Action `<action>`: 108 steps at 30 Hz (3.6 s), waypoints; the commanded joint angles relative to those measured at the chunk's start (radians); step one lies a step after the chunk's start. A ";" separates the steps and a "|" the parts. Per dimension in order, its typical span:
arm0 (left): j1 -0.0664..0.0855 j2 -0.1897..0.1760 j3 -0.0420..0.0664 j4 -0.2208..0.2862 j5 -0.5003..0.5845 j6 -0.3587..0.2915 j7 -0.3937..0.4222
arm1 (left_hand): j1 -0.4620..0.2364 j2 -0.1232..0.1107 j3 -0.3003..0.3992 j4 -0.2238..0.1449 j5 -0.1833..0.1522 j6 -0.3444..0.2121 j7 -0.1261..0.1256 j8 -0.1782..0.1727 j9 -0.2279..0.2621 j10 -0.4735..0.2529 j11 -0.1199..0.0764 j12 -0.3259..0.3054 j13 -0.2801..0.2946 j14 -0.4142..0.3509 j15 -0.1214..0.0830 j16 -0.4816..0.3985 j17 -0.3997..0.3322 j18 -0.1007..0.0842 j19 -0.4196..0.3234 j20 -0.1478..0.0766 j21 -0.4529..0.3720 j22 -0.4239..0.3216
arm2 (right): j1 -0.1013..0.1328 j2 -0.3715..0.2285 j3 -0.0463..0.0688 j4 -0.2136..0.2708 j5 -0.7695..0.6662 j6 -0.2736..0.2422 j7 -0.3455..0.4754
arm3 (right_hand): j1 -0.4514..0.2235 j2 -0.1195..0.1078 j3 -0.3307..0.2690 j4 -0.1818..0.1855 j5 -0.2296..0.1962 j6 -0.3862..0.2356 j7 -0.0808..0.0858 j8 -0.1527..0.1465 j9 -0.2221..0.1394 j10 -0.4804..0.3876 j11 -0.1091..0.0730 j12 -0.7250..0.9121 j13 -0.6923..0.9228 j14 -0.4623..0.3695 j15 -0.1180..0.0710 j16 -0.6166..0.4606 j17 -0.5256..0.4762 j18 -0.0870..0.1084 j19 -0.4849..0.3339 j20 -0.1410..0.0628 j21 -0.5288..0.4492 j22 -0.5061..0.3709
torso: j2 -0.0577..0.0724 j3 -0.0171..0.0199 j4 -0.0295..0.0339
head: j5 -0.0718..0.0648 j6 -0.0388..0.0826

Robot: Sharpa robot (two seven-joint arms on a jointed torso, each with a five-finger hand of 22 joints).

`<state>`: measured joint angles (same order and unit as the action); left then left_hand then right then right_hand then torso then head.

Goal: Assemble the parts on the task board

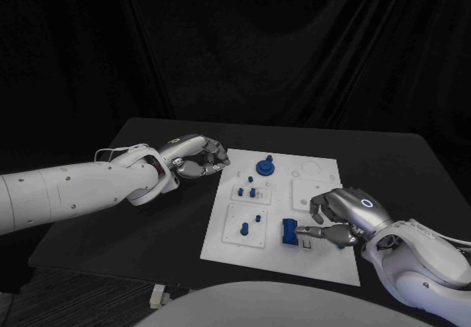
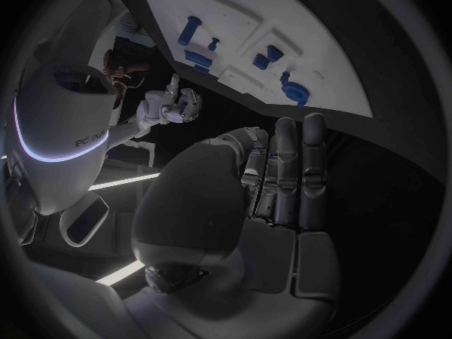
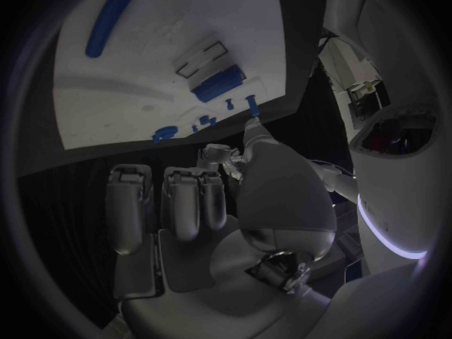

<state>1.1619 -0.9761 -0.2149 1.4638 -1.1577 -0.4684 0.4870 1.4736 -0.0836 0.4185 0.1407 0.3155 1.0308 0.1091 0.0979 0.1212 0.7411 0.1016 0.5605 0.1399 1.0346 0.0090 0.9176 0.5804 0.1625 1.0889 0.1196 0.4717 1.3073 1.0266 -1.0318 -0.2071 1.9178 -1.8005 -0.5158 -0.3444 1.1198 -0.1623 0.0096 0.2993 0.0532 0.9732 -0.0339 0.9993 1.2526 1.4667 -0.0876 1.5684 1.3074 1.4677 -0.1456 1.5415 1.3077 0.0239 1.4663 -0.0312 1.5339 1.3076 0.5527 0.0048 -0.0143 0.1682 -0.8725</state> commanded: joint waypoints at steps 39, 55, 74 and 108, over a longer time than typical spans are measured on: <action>-0.002 0.006 0.001 0.000 0.004 -0.009 0.031 | 0.003 0.014 0.006 -0.001 0.008 0.000 0.002 0.008 0.002 0.010 -0.002 -0.002 -0.003 0.000 0.007 -0.003 -0.001 0.008 -0.008 -0.002 0.012 0.036 | 0.210 -0.036 0.001 -0.102 0.474 0.659 -0.296 | 0.028 0.126 0.013 -0.015 0.138 0.172 0.075 -0.833 -0.830 0.104 0.059 0.002 0.263 0.079 0.044 -0.023 0.133 -0.009 0.075 0.044 -0.018 0.243 | 0.000 0.0001 0.0008 | -0.028 0.000; -0.002 0.008 0.001 0.000 0.004 -0.007 0.031 | 0.003 0.014 0.006 -0.001 0.008 0.000 0.002 0.008 0.002 0.010 -0.002 -0.002 -0.003 0.000 0.007 -0.003 -0.001 0.008 -0.008 -0.002 0.012 0.036 | 0.191 0.009 0.000 -0.133 0.483 0.639 -0.303 | -0.003 0.136 -0.007 -0.013 0.092 0.166 0.077 -0.845 -0.837 0.104 0.060 0.002 0.263 0.078 0.044 -0.024 0.128 -0.009 0.075 0.043 -0.019 0.243 | 0.000 -0.0002 0.0018 | -0.036 0.000; -0.002 0.009 0.001 0.000 0.004 -0.006 0.030 | 0.003 0.014 0.006 -0.001 0.008 0.000 0.002 0.008 0.002 0.010 -0.002 -0.002 -0.003 0.000 0.007 -0.003 -0.001 0.008 -0.008 -0.002 0.012 0.036 | 0.164 0.024 0.000 -0.151 0.447 0.650 -0.306 | -0.034 0.152 -0.023 -0.015 0.074 0.166 0.080 -0.863 -0.860 0.104 0.063 0.002 0.263 0.073 0.048 -0.036 0.099 -0.007 0.071 0.046 -0.027 0.240 | 0.000 -0.0007 0.0010 | -0.039 0.000; -0.002 0.002 0.001 0.002 0.004 -0.004 0.028 | 0.004 0.014 0.007 -0.002 0.009 0.000 0.002 0.009 0.002 0.012 -0.002 -0.002 -0.005 0.001 0.006 -0.003 -0.001 0.008 -0.009 -0.002 0.013 0.036 | 0.090 0.062 0.000 -0.192 0.414 0.602 -0.308 | 0.126 0.139 0.013 -0.169 0.274 0.175 0.072 -0.880 -0.875 0.104 0.053 0.002 0.263 0.065 0.045 -0.058 0.051 -0.001 0.060 0.045 -0.053 0.232 | 0.000 -0.0002 0.0003 | -0.032 0.000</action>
<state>1.1614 -0.9740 -0.2150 1.4634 -1.1577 -0.4708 0.5011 1.4775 -0.0797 0.4185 0.1407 0.3192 1.0308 0.1091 0.1016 0.1224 0.7447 0.0981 0.5605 0.1363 1.0346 0.0090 0.9176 0.5805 0.1624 1.0852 0.1159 0.4781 1.3074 1.1341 -0.9729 -0.1949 1.7312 -1.3797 0.0818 -0.6344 1.2295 -0.0315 0.0182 0.1374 0.3189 1.1533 0.0399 0.1277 0.6279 1.4684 -0.0283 1.5684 1.3074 1.4685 -0.1050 1.4869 1.3074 0.0238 1.4668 0.0110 1.4847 1.3077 0.5529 0.0044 -0.0136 0.1359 -0.8725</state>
